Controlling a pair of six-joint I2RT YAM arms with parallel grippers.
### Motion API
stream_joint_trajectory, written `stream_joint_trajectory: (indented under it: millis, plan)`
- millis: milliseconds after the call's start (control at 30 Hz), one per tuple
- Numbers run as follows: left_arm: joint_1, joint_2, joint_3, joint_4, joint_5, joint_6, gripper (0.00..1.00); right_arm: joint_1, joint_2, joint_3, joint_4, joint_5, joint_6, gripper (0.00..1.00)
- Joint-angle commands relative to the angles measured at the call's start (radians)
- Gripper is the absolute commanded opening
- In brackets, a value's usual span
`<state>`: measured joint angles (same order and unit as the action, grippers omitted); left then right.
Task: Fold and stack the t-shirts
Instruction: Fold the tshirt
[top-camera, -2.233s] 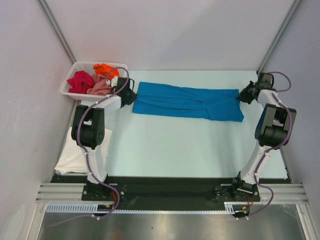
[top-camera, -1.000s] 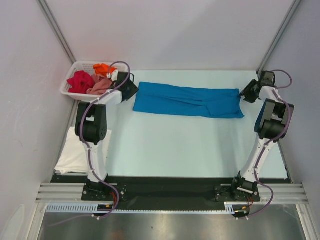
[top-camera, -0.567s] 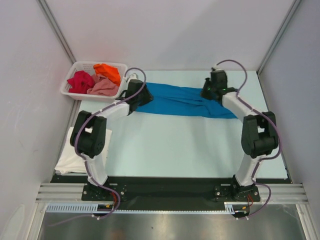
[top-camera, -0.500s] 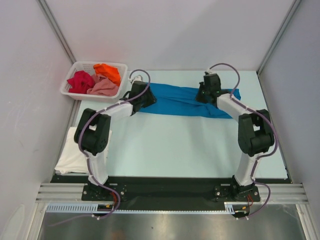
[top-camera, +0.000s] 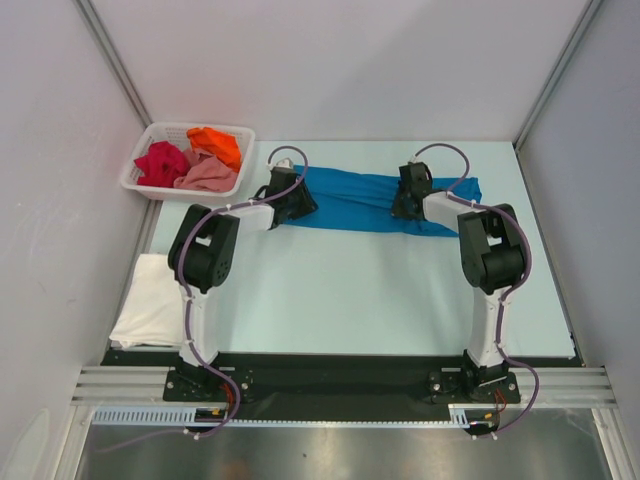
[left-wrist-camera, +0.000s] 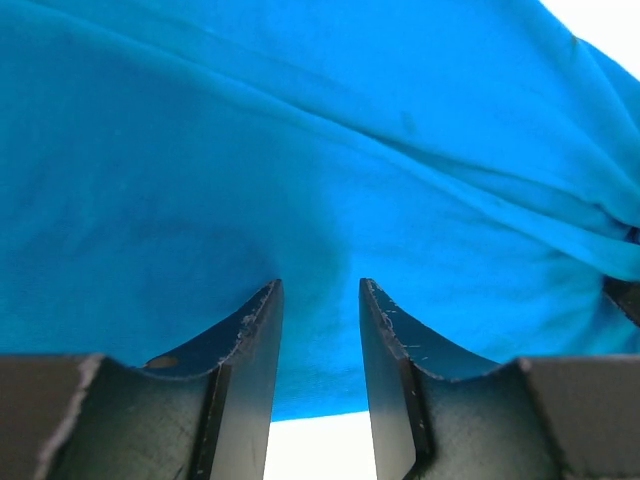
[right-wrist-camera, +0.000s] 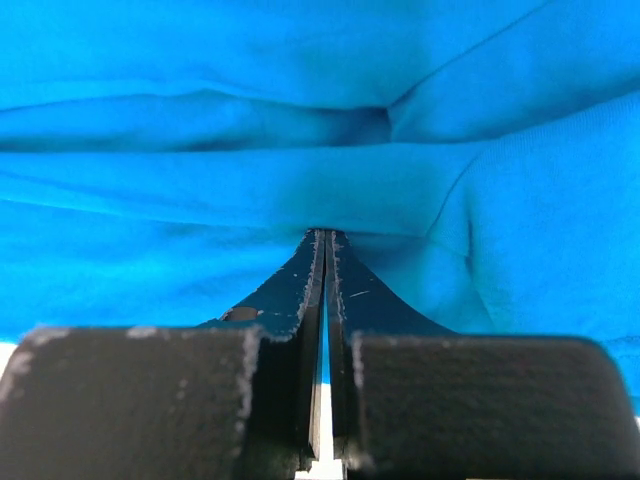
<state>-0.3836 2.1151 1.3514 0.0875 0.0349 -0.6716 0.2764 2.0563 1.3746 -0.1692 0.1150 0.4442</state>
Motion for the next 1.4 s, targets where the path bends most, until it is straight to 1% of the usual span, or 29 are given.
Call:
stream_joint_trajectory:
  millis: [0,233,400,533,567,633,733,867,900,933,1000,1067,1100,1133,1167,1200,1233,1267,1300,1367]
  plan:
    - [0.009,0.006,0.015,-0.008,-0.03,0.015,0.41,-0.008,0.019,0.038,0.057,0.037,0.004,0.0]
    - [0.031,-0.012,-0.029,-0.011,-0.033,-0.002,0.41,-0.028,0.073,0.093,0.077,0.038,0.001,0.0]
    - [0.032,-0.007,-0.032,-0.006,-0.033,-0.003,0.41,-0.032,0.123,0.167,0.066,0.031,0.001,0.0]
    - [0.032,-0.007,-0.035,-0.006,-0.033,-0.003,0.41,-0.037,0.142,0.19,0.077,0.041,0.001,0.0]
    - [0.032,-0.012,-0.04,-0.005,-0.059,-0.003,0.41,-0.037,0.145,0.196,0.077,0.043,0.001,0.0]
    - [0.034,-0.015,-0.043,-0.005,-0.063,-0.002,0.41,-0.045,0.156,0.208,0.068,0.029,0.004,0.0]
    - [0.035,-0.027,-0.057,0.006,-0.072,0.0,0.41,-0.049,0.151,0.198,0.054,0.002,0.008,0.0]
    - [0.035,-0.069,-0.107,0.055,-0.082,0.013,0.42,-0.052,0.078,0.155,0.042,-0.034,0.005,0.0]
    - [0.035,-0.076,-0.113,0.061,-0.089,0.023,0.42,-0.055,0.064,0.156,0.031,-0.046,0.001,0.02]
    - [0.035,-0.092,-0.115,0.061,-0.093,0.03,0.43,-0.059,0.05,0.158,-0.01,-0.069,-0.005,0.07]
    - [0.037,-0.101,-0.106,0.049,-0.11,0.041,0.43,-0.072,-0.008,0.15,-0.079,-0.081,-0.024,0.14]
    - [0.043,-0.119,-0.097,0.026,-0.109,0.04,0.43,-0.106,-0.068,0.115,-0.108,-0.08,-0.029,0.22]
    - [0.043,-0.13,-0.098,0.027,-0.107,0.037,0.43,-0.124,-0.141,0.056,-0.118,-0.084,-0.021,0.25]
    - [0.043,-0.138,-0.101,0.032,-0.099,0.035,0.44,-0.146,-0.186,0.019,-0.112,-0.095,-0.015,0.33]
    - [0.043,-0.15,-0.1,0.032,-0.092,0.035,0.44,-0.167,-0.226,-0.018,-0.102,-0.103,-0.007,0.37]
    - [0.043,-0.155,-0.095,0.031,-0.07,0.033,0.44,-0.216,-0.263,-0.061,-0.095,-0.106,-0.002,0.42]
    - [0.043,-0.159,-0.09,0.026,-0.058,0.03,0.45,-0.244,-0.336,-0.125,-0.086,-0.141,0.01,0.5]
    - [0.043,-0.171,-0.092,0.026,-0.044,0.026,0.47,-0.268,-0.364,-0.164,-0.081,-0.153,0.016,0.53]
    - [0.042,-0.178,-0.103,0.04,-0.011,0.02,0.48,-0.343,-0.421,-0.228,-0.058,-0.179,0.031,0.6]
    - [0.04,-0.196,-0.121,0.061,0.019,0.007,0.51,-0.411,-0.462,-0.302,-0.021,-0.216,0.044,0.64]
